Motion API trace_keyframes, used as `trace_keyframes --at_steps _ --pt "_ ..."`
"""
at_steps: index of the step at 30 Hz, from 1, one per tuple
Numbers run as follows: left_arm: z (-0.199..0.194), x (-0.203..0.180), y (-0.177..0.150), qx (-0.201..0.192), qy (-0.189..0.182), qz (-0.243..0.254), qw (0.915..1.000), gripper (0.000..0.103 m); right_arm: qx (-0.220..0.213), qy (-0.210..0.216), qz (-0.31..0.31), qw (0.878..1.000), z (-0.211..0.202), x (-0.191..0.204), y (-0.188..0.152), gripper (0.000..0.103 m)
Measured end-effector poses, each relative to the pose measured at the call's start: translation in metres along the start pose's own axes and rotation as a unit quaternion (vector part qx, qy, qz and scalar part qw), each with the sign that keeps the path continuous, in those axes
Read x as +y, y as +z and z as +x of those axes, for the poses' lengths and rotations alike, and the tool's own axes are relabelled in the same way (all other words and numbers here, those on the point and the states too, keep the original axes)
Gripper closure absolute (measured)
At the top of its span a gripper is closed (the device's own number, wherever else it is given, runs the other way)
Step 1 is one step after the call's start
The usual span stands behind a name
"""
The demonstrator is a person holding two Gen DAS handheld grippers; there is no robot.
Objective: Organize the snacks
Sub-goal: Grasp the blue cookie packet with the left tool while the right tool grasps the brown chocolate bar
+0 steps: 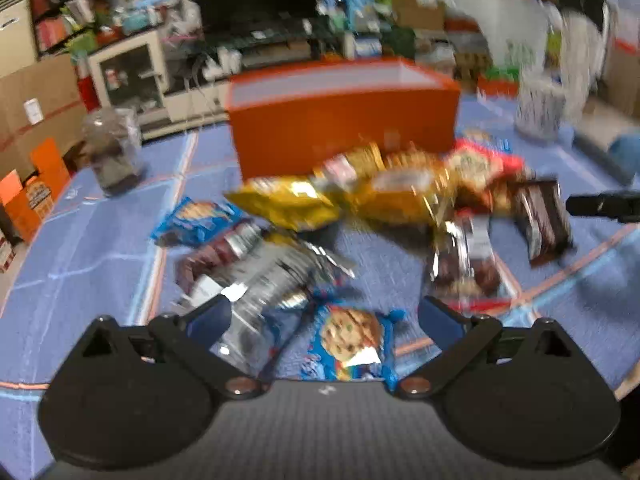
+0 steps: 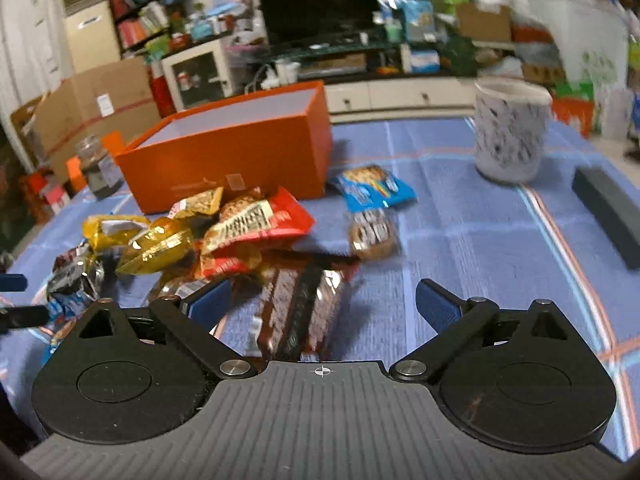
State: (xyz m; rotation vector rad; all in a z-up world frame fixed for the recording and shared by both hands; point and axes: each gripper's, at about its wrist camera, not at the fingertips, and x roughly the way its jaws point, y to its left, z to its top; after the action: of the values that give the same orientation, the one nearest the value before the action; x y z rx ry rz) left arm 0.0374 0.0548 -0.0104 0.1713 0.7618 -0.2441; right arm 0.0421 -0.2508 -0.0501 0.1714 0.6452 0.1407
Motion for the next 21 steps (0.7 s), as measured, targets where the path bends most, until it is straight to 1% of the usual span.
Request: trace_keyframes --at_steps 2,4,5,6,8,9,10,11,12,15,16,17,18,19,20,21 --pt "0.006 -0.005 -0.002 0.015 -0.018 0.007 0.9997 0.009 0.011 0.000 -0.007 1.000 0.002 0.004 -0.006 0.011" --pt "0.011 -0.010 -0.005 0.024 -0.003 0.023 0.9994 0.009 0.013 -0.014 -0.034 0.999 0.005 0.010 -0.010 0.011" --pt "0.017 -0.010 -0.006 0.036 0.004 0.026 0.9990 0.010 0.013 -0.023 -0.042 0.999 0.008 0.012 -0.012 0.011" --pt "0.022 -0.010 -0.008 0.048 0.003 0.021 0.9986 0.013 0.015 -0.027 -0.043 0.999 0.012 0.013 -0.013 0.011" --pt "0.030 -0.010 -0.010 0.065 -0.019 0.008 0.9977 0.016 0.024 -0.021 -0.035 0.999 0.020 0.015 -0.011 0.011" --pt "0.033 -0.011 -0.011 0.068 -0.027 0.007 0.9973 0.017 0.028 -0.021 -0.032 0.999 0.025 0.017 -0.008 0.012" --pt "0.036 -0.013 -0.013 0.071 -0.029 0.008 0.9970 0.015 0.028 -0.022 -0.031 0.999 0.029 0.020 -0.006 0.012" --pt "0.039 -0.013 -0.014 0.067 -0.023 0.003 0.9974 0.010 0.027 -0.023 -0.030 0.999 0.033 0.022 -0.005 0.012" --pt "0.040 -0.013 -0.015 0.064 -0.024 -0.002 0.9976 0.010 0.029 -0.026 -0.030 0.999 0.038 0.025 -0.004 0.012" --pt "0.040 -0.011 -0.014 0.059 -0.017 -0.010 0.9981 0.010 0.047 -0.031 -0.025 0.998 0.054 0.030 -0.004 0.018" --pt "0.040 -0.010 -0.014 0.057 -0.017 -0.010 0.9982 0.011 0.054 -0.034 -0.027 0.998 0.059 0.032 -0.004 0.019" --pt "0.040 -0.009 -0.014 0.055 -0.020 -0.011 0.9982 0.015 0.051 -0.041 -0.036 0.997 0.061 0.034 -0.006 0.020" --pt "0.038 -0.008 -0.014 0.051 -0.029 -0.014 0.9982 0.026 0.052 -0.051 -0.047 0.996 0.063 0.038 -0.007 0.023" --pt "0.038 -0.007 -0.013 0.048 -0.039 -0.016 0.9980 0.031 0.051 -0.058 -0.060 0.995 0.063 0.041 -0.009 0.029" --pt "0.038 -0.006 -0.012 0.045 -0.043 -0.015 0.9979 0.041 0.050 -0.064 -0.070 0.994 0.062 0.043 -0.011 0.032" --pt "0.037 -0.007 -0.012 0.042 -0.044 -0.009 0.9981 0.050 0.048 -0.061 -0.077 0.994 0.058 0.044 -0.012 0.044"
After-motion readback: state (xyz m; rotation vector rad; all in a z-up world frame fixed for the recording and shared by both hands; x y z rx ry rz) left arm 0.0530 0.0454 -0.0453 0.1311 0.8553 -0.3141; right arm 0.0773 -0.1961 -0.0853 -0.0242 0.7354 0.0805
